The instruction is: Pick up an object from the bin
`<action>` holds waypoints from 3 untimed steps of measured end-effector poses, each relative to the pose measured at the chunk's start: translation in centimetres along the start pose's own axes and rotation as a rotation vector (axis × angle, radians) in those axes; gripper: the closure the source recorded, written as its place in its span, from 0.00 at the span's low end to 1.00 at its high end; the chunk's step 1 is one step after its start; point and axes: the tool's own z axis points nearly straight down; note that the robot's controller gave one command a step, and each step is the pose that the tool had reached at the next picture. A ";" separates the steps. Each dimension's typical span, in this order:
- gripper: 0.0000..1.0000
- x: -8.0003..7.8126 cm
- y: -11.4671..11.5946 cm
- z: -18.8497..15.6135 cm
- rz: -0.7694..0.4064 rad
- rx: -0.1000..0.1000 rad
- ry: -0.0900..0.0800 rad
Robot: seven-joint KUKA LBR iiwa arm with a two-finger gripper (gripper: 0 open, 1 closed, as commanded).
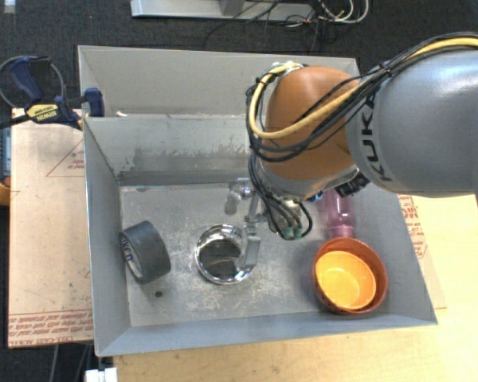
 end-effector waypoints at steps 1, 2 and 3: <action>0.00 0.0 0.0 0.0 0.000 0.000 0.000; 0.00 0.6 0.0 0.9 -0.029 0.000 -0.008; 0.00 5.8 -2.4 2.9 0.038 0.000 -0.003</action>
Offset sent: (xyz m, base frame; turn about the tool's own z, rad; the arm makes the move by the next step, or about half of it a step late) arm -0.0405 -0.0015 -0.0578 -0.1398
